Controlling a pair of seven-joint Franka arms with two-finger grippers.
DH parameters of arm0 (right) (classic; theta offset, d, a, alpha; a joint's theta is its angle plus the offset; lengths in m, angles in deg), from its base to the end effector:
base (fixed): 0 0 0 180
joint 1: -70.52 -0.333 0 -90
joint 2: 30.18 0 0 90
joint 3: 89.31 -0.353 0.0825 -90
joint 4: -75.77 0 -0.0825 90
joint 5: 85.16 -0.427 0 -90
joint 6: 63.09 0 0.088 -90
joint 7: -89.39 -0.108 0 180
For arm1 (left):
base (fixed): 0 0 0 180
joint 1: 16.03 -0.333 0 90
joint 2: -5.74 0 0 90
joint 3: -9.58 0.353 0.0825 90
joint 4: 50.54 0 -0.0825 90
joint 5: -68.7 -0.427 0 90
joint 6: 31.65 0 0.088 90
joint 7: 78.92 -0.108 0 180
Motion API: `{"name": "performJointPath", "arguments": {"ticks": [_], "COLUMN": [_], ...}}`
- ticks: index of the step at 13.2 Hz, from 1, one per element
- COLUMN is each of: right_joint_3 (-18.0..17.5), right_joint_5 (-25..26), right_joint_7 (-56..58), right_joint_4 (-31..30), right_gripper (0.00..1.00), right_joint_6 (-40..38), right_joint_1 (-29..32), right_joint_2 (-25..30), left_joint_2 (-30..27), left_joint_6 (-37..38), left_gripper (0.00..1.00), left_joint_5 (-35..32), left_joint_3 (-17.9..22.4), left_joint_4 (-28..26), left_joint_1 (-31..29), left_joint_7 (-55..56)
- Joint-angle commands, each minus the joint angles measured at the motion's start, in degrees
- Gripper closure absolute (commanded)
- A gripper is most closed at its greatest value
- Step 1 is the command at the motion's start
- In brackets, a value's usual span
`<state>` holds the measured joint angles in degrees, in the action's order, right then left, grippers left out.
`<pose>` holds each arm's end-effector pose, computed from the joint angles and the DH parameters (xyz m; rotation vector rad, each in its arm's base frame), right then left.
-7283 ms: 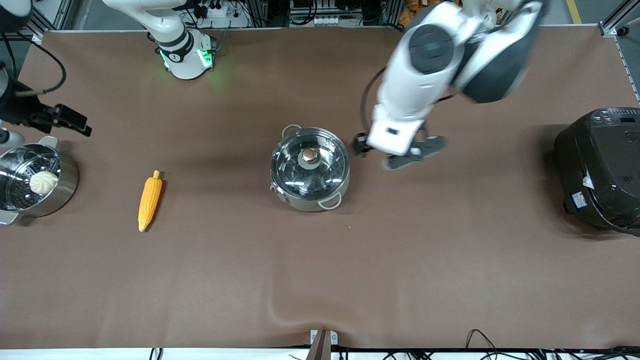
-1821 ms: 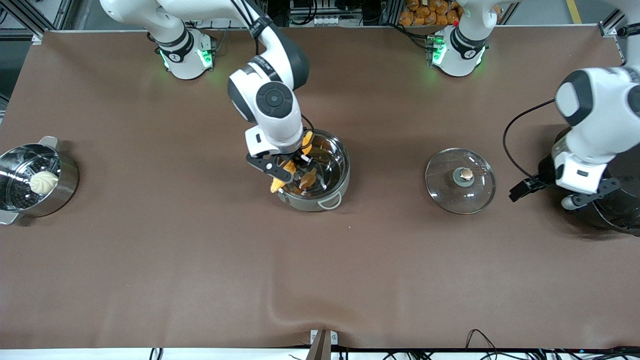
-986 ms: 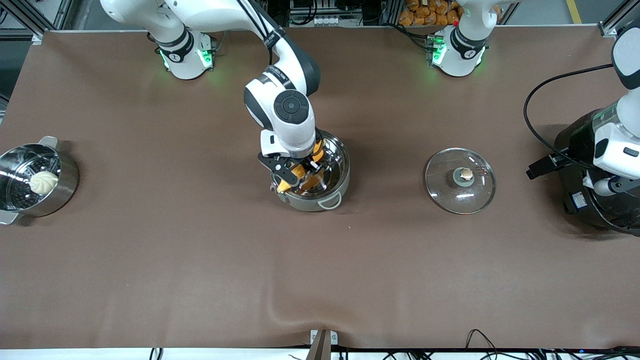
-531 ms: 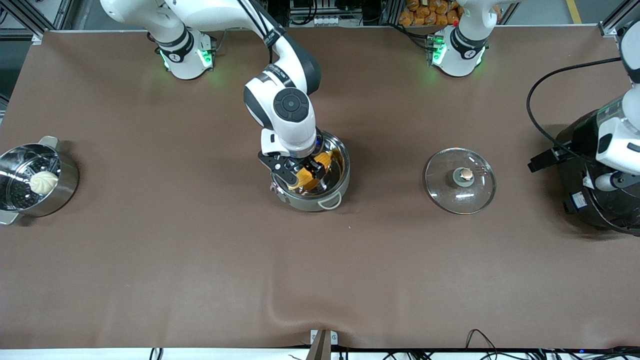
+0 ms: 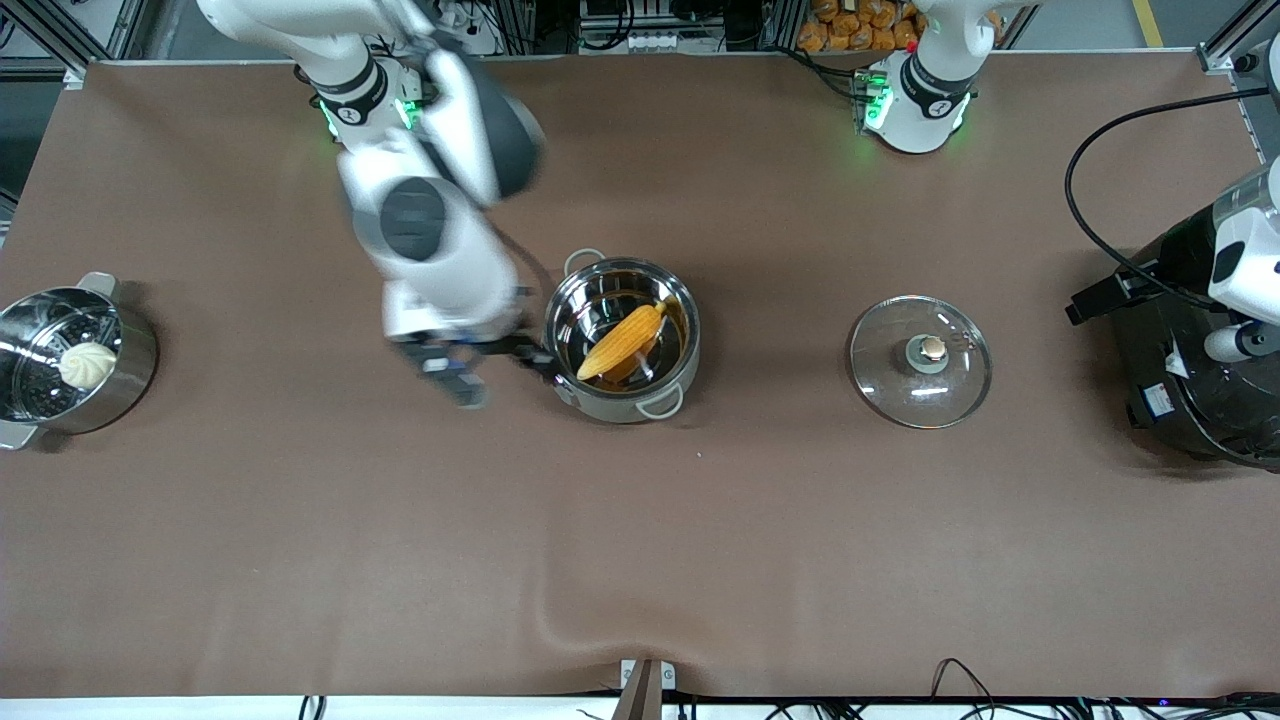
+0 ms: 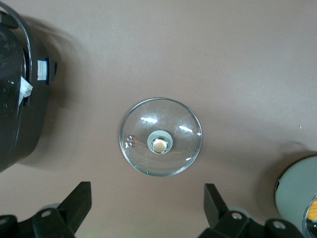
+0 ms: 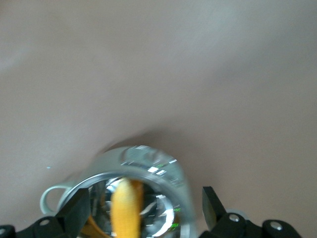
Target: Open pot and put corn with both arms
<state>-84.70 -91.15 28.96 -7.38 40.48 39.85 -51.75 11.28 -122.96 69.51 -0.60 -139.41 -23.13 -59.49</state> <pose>0.6446 0.3348 0.4934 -2.9528 0.9459 0.0975 0.6292 -0.0300 0.6142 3.0880 0.4453 -0.0900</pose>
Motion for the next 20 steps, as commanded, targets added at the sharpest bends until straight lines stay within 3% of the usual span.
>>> {"name": "performJointPath", "arguments": {"ticks": [1,4,9,13,20], "right_joint_3": [-1.5,-1.4,-1.4,-1.3,-1.4], "right_joint_5": [-0.5,0.0,4.9,5.8,5.8], "right_joint_7": [15.1,33.7,57.5,60.3,60.3], "right_joint_4": [-2.3,-2.9,-8.2,-10.8,-10.7], "right_gripper": [0.00,0.00,0.00,0.00,0.00], "right_joint_6": [-8.7,-14.0,-14.4,-14.8,-14.7], "right_joint_1": [8.6,18.3,28.5,32.7,32.3], "right_joint_2": [9.1,15.6,22.4,25.1,25.2], "left_joint_2": [-2.2,-3.4,-3.9,-3.6,-3.3], "left_joint_6": [2.8,2.9,3.0,3.9,6.1], "left_gripper": [0.00,0.00,0.00,0.00,0.00], "left_joint_5": [-1.2,-1.2,-1.4,-1.8,-2.0], "left_joint_3": [-0.7,-1.9,-2.0,-2.1,-2.0], "left_joint_4": [-0.2,-0.2,0.4,1.9,3.2], "left_joint_1": [0.0,-0.1,0.0,0.1,0.3], "left_joint_7": [-2.2,-1.9,-3.7,-4.8,-4.8]}}
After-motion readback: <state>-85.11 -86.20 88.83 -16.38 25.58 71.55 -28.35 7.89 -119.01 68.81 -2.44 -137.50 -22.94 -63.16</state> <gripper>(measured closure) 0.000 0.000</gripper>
